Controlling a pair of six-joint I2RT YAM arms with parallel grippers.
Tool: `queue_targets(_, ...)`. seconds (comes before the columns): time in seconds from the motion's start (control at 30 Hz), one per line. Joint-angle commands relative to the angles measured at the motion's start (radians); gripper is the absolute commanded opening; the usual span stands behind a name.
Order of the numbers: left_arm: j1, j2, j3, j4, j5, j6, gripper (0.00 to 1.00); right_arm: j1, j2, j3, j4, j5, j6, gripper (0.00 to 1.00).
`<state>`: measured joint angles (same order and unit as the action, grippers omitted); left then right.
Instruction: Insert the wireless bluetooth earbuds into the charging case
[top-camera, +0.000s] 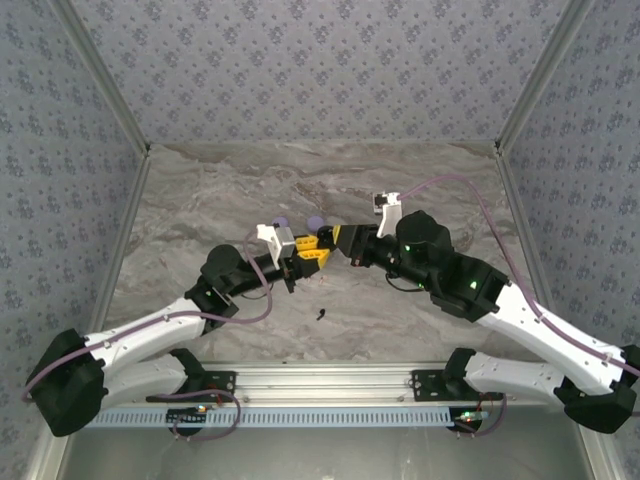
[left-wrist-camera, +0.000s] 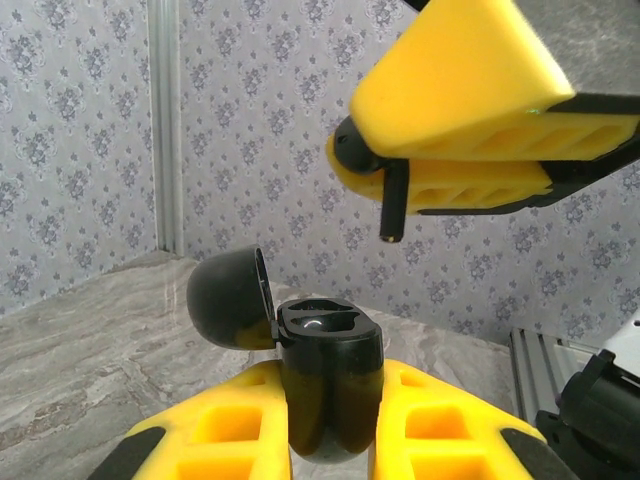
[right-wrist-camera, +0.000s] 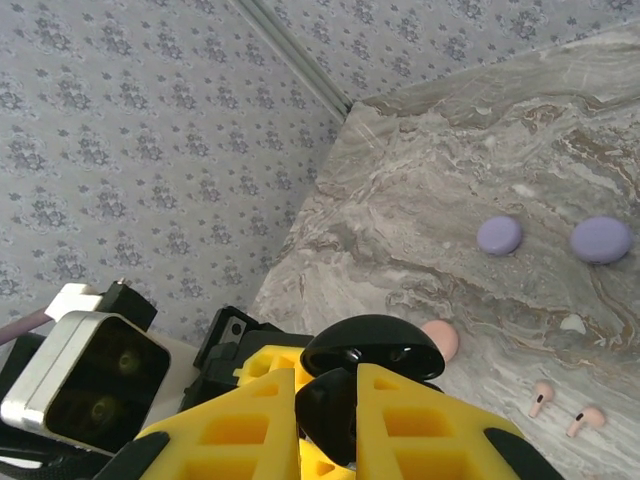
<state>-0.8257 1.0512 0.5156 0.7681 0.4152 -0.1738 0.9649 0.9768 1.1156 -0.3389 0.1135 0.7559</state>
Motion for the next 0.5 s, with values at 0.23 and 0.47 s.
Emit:
queue_targets(0.23, -0.007, -0.003, 0.04, 0.063, 0.029, 0.02, 0.0, 0.006, 0.031, 0.036, -0.011, 0.038, -0.016, 0.18)
queue_targets(0.47, -0.007, -0.005, 0.041, 0.063, 0.023, 0.02, 0.0, 0.007, 0.048, 0.037, -0.029, 0.025, -0.014, 0.18)
